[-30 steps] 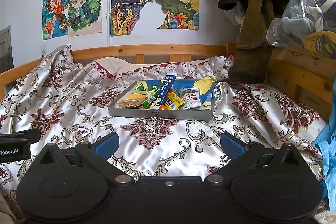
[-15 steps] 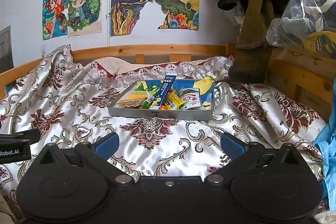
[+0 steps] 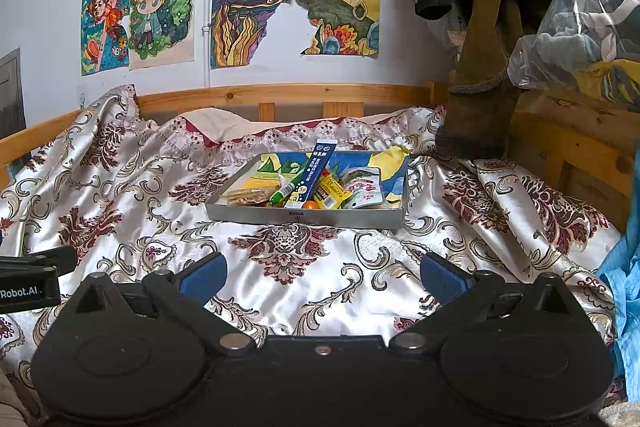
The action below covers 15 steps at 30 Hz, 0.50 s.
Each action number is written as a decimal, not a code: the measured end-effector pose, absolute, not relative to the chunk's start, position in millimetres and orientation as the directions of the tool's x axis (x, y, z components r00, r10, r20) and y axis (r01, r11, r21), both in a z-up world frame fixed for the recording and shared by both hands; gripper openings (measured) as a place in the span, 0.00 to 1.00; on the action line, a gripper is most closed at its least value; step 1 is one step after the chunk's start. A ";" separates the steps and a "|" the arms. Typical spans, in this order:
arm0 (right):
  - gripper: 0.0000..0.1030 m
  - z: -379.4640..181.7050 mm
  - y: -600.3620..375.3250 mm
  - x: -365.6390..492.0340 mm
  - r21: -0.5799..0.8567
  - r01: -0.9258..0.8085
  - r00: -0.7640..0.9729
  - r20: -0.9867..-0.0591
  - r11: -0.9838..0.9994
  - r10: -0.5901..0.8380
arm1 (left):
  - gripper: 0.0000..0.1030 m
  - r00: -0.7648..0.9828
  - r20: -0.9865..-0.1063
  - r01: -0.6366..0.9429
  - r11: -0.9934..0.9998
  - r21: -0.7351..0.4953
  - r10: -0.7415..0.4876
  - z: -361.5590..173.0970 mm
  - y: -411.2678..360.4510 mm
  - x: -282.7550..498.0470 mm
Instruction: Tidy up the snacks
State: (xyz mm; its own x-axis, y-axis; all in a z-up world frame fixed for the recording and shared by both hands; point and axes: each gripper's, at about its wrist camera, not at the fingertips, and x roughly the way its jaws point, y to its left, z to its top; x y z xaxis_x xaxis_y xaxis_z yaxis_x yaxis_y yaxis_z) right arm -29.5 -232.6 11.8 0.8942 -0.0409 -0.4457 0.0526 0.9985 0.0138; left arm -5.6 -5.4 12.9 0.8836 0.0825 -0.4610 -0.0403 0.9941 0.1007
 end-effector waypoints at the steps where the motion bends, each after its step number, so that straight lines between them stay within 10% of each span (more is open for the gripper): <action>1: 0.99 11.9 -232.5 -29.6 0.014 0.052 0.894 -0.446 0.999 -0.041 | 1.00 0.884 -0.460 -0.040 0.994 0.103 0.083 12.8 -4.1 -5.7; 15: 0.99 12.2 -232.4 -29.6 0.014 0.052 0.894 -0.446 0.999 -0.041 | 1.00 0.884 -0.460 -0.039 0.994 0.104 0.083 12.9 -2.9 -5.5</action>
